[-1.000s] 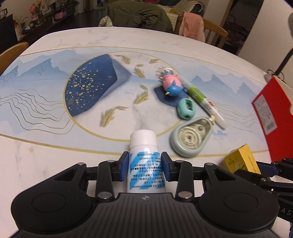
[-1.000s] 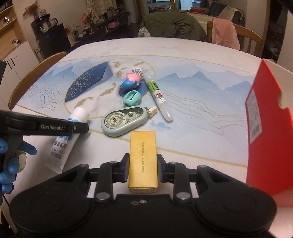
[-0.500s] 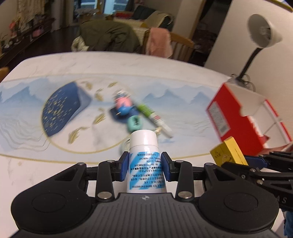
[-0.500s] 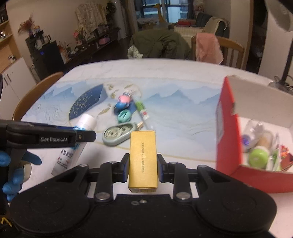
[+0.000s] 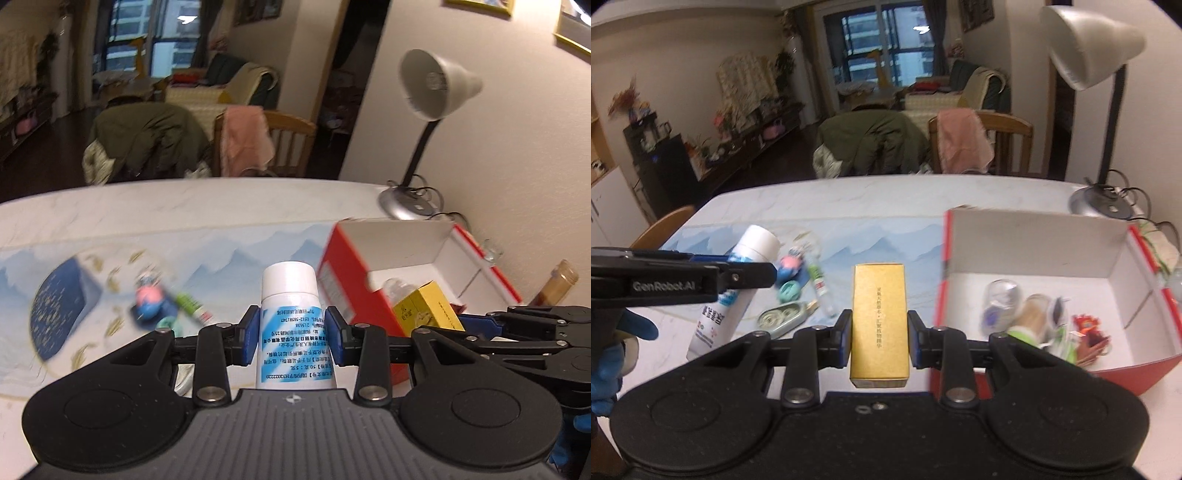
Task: Organize rigid objects
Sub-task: 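Carry the ointment tube and yellow box with both tools over the shoebox, then lower both items into the shoebox and open both tools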
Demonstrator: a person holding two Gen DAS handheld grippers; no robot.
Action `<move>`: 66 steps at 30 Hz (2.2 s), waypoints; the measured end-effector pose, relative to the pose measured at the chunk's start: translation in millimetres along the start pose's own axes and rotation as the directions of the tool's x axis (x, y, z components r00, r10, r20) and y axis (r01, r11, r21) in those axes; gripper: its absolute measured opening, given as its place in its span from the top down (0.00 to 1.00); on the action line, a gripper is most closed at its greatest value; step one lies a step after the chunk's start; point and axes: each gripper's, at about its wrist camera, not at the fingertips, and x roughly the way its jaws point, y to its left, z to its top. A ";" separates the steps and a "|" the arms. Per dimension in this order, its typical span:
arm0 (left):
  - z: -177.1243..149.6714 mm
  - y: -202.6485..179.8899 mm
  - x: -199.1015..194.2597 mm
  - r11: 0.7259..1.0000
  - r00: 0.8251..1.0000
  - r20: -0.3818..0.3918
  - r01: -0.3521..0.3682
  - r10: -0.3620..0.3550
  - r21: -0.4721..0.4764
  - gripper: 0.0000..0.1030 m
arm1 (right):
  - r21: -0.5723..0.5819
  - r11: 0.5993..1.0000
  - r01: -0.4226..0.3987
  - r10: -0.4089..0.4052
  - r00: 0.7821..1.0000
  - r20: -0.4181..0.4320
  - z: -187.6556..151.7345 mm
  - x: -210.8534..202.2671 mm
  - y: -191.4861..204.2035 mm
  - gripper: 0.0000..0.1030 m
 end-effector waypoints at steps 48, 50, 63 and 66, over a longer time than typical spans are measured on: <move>71.8 -178.0 235.8 0.976 0.961 -0.271 0.112 -0.058 0.187 0.64 | 0.066 0.984 0.163 -0.151 0.976 -0.155 11.5 72.3 -211.8 0.73; 70.4 -180.8 245.6 0.974 0.956 -0.288 0.114 -0.054 0.196 0.64 | 0.059 0.986 0.154 -0.141 0.974 -0.176 8.7 77.2 -212.4 0.73; 56.7 -181.4 276.9 0.973 0.925 -0.380 0.113 -0.029 0.202 0.65 | 0.065 0.989 0.130 -0.113 0.969 -0.221 1.5 77.9 -211.4 0.69; 57.2 -179.5 274.9 0.976 0.928 -0.373 0.100 -0.020 0.196 0.65 | 0.059 0.991 0.124 -0.107 0.969 -0.224 2.4 76.0 -209.9 0.65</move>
